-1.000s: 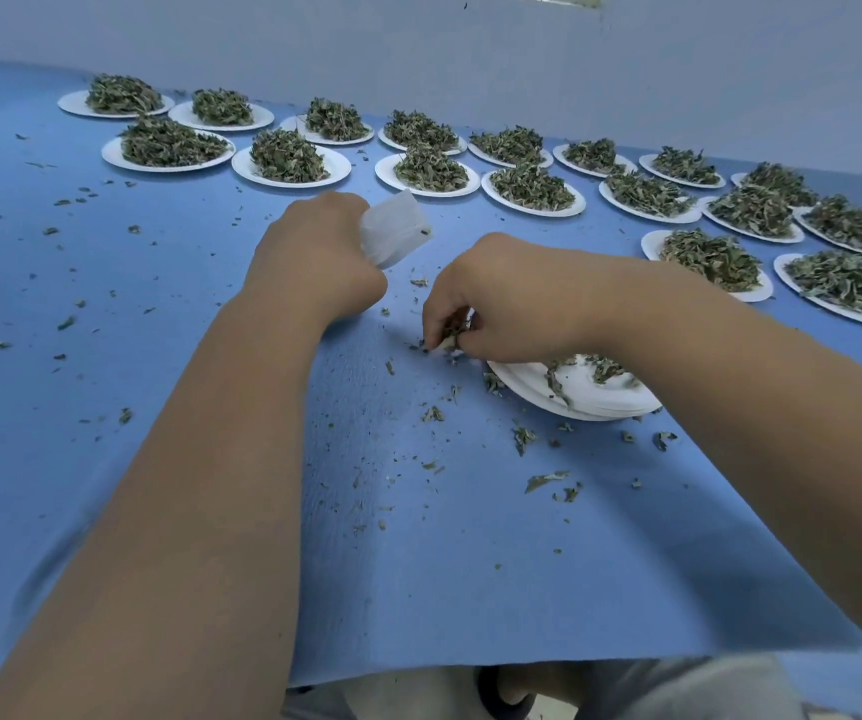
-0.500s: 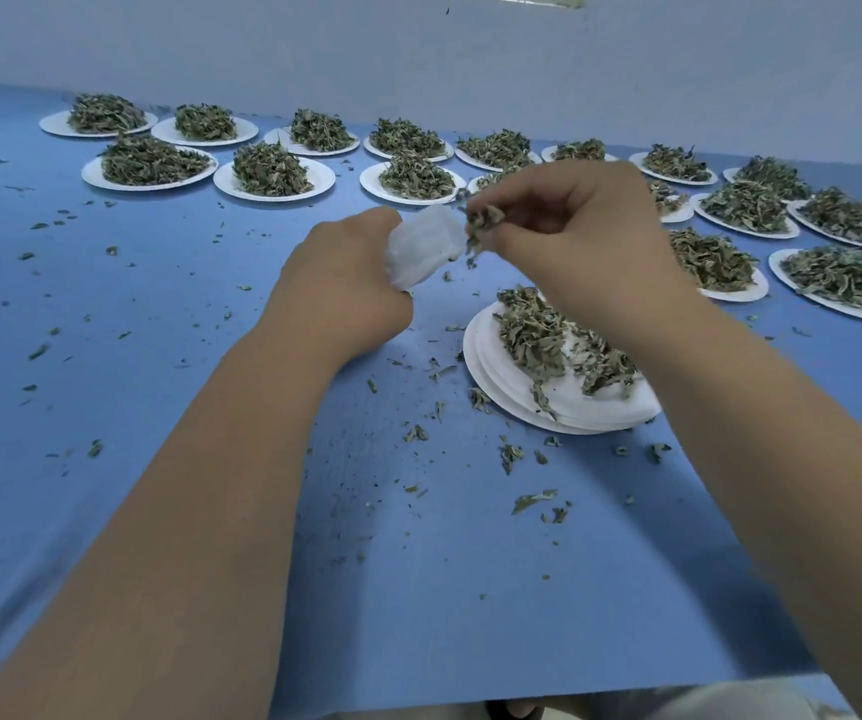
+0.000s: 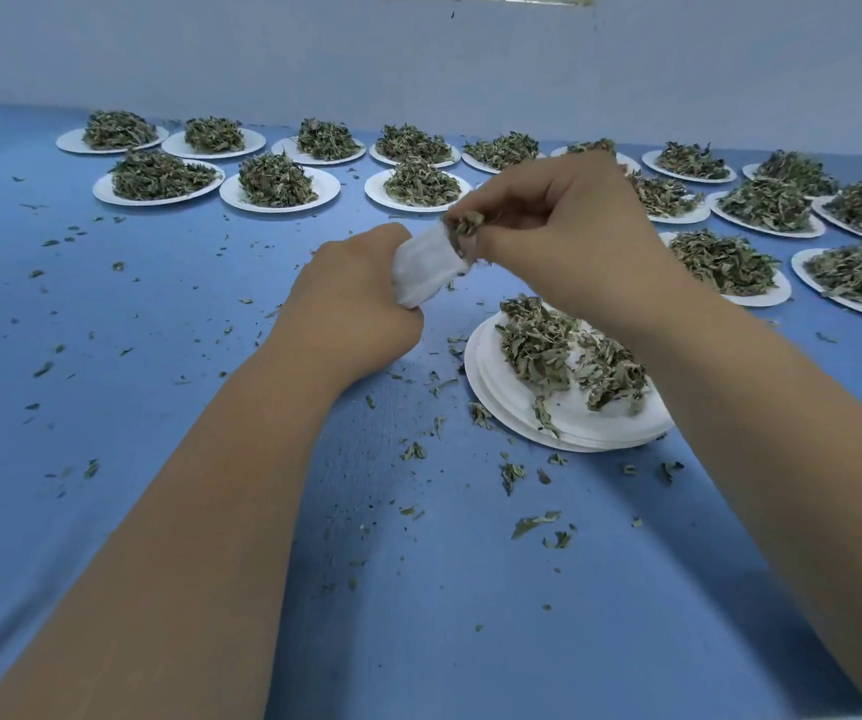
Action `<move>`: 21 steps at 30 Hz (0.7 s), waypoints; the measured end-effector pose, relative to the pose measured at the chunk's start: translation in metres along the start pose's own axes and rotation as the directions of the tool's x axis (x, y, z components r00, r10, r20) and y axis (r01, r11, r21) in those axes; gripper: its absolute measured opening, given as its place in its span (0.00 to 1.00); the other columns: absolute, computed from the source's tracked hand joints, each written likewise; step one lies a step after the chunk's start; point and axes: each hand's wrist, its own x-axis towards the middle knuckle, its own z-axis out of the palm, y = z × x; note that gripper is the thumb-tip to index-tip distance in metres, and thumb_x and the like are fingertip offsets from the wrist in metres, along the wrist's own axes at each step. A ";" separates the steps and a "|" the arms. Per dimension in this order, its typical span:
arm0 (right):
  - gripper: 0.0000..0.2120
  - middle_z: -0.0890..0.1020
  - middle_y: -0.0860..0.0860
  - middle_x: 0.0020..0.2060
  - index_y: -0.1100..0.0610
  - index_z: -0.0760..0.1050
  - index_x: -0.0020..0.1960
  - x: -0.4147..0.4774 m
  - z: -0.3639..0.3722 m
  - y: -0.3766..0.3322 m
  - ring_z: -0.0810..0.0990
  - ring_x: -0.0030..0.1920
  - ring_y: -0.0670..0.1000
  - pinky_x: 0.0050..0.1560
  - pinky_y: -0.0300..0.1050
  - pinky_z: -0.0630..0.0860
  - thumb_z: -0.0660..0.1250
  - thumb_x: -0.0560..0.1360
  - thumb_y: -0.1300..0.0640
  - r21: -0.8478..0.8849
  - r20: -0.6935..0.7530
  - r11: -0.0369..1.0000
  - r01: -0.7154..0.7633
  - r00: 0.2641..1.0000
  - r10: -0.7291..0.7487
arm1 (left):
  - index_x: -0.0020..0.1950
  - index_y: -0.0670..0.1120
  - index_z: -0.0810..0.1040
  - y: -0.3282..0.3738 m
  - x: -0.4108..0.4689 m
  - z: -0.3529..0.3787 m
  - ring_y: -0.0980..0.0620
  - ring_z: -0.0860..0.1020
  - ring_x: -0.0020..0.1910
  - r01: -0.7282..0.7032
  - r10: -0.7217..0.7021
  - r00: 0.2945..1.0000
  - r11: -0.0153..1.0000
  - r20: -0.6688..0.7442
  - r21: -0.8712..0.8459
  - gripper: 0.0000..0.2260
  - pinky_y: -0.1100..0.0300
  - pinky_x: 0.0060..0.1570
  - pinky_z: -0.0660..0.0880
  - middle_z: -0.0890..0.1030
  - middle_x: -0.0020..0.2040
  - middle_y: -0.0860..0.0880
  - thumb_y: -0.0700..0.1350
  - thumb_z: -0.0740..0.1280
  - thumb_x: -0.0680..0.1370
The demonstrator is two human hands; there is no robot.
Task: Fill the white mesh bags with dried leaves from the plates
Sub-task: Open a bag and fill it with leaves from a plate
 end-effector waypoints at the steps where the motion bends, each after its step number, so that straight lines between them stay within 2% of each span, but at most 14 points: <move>1: 0.10 0.87 0.48 0.39 0.56 0.87 0.49 -0.003 0.003 0.000 0.85 0.40 0.45 0.44 0.40 0.81 0.72 0.72 0.67 -0.035 0.023 0.999 0.012 1.000 -0.011 | 0.44 0.50 0.70 0.001 -0.001 0.000 0.48 0.75 0.39 0.007 -0.007 1.000 0.999 -0.007 -0.031 0.09 0.52 0.36 0.73 0.76 0.39 0.51 0.45 0.70 0.71; 4: 0.08 0.87 0.48 0.38 0.55 0.86 0.46 -0.006 0.004 0.000 0.86 0.40 0.45 0.47 0.44 0.82 0.71 0.72 0.65 -0.100 0.025 0.995 0.031 0.999 -0.029 | 0.48 0.51 0.74 0.004 -0.003 -0.001 0.50 0.76 0.41 0.026 -0.031 0.998 0.992 -0.045 -0.124 0.12 0.55 0.37 0.73 0.77 0.41 0.54 0.50 0.73 0.71; 8: 0.07 0.86 0.45 0.37 0.53 0.86 0.45 -0.006 -0.001 -0.004 0.85 0.39 0.42 0.47 0.42 0.82 0.73 0.72 0.63 -0.131 0.051 0.991 0.016 0.999 -0.009 | 0.48 0.51 0.75 0.007 -0.005 -0.002 0.56 0.75 0.39 0.043 -0.058 0.997 0.973 -0.060 -0.225 0.14 0.58 0.34 0.70 0.76 0.40 0.54 0.55 0.75 0.70; 11: 0.07 0.86 0.43 0.37 0.53 0.86 0.45 -0.006 -0.007 -0.009 0.85 0.40 0.41 0.45 0.37 0.81 0.73 0.72 0.63 -0.129 0.027 0.991 0.026 0.999 -0.022 | 0.51 0.52 0.76 0.010 -0.005 -0.003 0.53 0.77 0.43 0.059 -0.069 0.997 0.969 -0.035 -0.242 0.15 0.56 0.39 0.74 0.78 0.44 0.54 0.56 0.74 0.71; 15: 0.06 0.86 0.46 0.36 0.54 0.86 0.46 -0.003 -0.012 -0.012 0.84 0.37 0.43 0.39 0.36 0.80 0.73 0.73 0.64 -0.149 0.126 0.988 0.035 0.992 -0.017 | 0.51 0.53 0.76 0.013 -0.006 -0.003 0.56 0.78 0.43 0.035 -0.041 0.999 0.955 -0.014 -0.294 0.14 0.59 0.37 0.73 0.79 0.45 0.55 0.54 0.75 0.71; 18: 0.09 0.86 0.44 0.39 0.54 0.86 0.49 0.001 -0.017 -0.015 0.83 0.38 0.37 0.40 0.30 0.77 0.72 0.74 0.65 -0.190 0.244 0.980 0.067 0.970 -0.019 | 0.46 0.57 0.75 0.016 -0.008 0.000 0.60 0.76 0.40 -0.012 0.018 1.000 0.951 0.016 -0.308 0.11 0.63 0.35 0.71 0.78 0.42 0.56 0.49 0.76 0.70; 20: 0.11 0.87 0.45 0.41 0.51 0.85 0.50 0.005 -0.021 -0.018 0.84 0.41 0.37 0.45 0.31 0.79 0.71 0.74 0.66 -0.249 0.324 0.964 0.096 0.946 -0.011 | 0.39 0.61 0.70 0.017 -0.009 0.000 0.65 0.73 0.35 -0.050 0.061 0.998 0.956 0.029 -0.288 0.16 0.71 0.30 0.65 0.75 0.36 0.59 0.45 0.75 0.69; 21: 0.12 0.87 0.45 0.42 0.50 0.84 0.50 0.007 -0.022 -0.019 0.84 0.43 0.38 0.45 0.33 0.79 0.70 0.74 0.66 -0.279 0.354 0.953 0.116 0.935 -0.011 | 0.38 0.62 0.68 0.016 -0.009 0.000 0.67 0.73 0.34 -0.058 0.070 0.997 0.957 0.031 -0.286 0.18 0.73 0.29 0.65 0.74 0.35 0.60 0.44 0.75 0.69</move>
